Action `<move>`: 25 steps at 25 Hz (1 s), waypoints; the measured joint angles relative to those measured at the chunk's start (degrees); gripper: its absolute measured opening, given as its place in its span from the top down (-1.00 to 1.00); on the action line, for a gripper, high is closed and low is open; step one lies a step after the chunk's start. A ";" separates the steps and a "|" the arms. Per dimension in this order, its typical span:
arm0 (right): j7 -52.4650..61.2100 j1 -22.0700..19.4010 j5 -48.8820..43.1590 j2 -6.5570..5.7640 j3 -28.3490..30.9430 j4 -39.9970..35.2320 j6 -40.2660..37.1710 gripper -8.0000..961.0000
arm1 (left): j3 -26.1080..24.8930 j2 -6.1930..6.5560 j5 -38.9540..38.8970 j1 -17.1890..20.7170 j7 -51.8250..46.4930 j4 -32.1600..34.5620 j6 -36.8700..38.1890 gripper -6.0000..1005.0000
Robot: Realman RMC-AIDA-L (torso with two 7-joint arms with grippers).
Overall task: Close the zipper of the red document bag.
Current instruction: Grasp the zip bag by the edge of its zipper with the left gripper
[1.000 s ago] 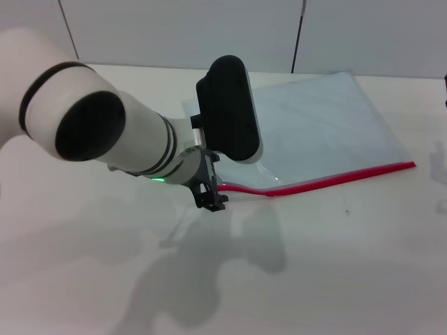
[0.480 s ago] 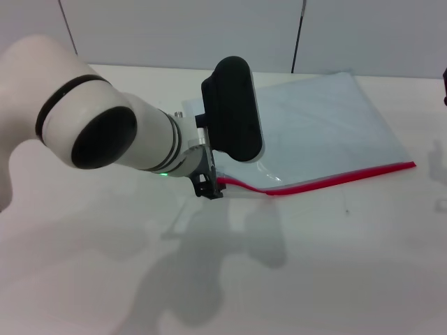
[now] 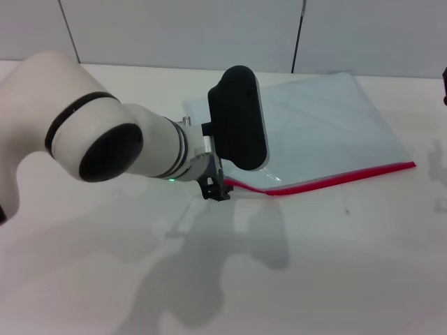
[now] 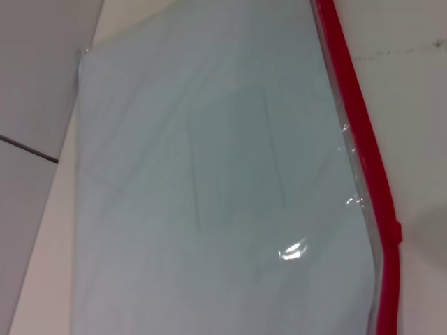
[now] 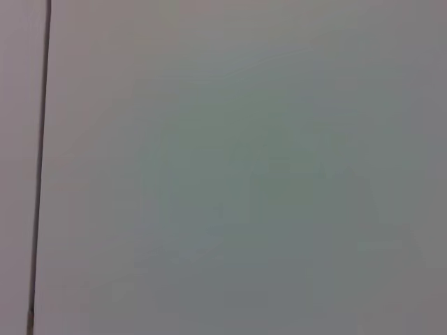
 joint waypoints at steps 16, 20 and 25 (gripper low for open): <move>0.00 0.04 0.00 0.00 0.00 0.04 0.00 -0.09 | 0.23 -0.14 -1.53 -0.17 -0.26 4.51 6.49 -0.46; 0.00 0.04 0.00 0.00 0.00 0.01 0.00 -0.09 | 0.26 -0.14 -1.56 -0.23 -0.27 5.11 6.96 -0.46; 0.00 0.04 0.00 0.00 0.00 0.00 0.00 -0.09 | 0.32 -0.14 -2.62 -1.09 -0.27 6.59 7.21 -0.32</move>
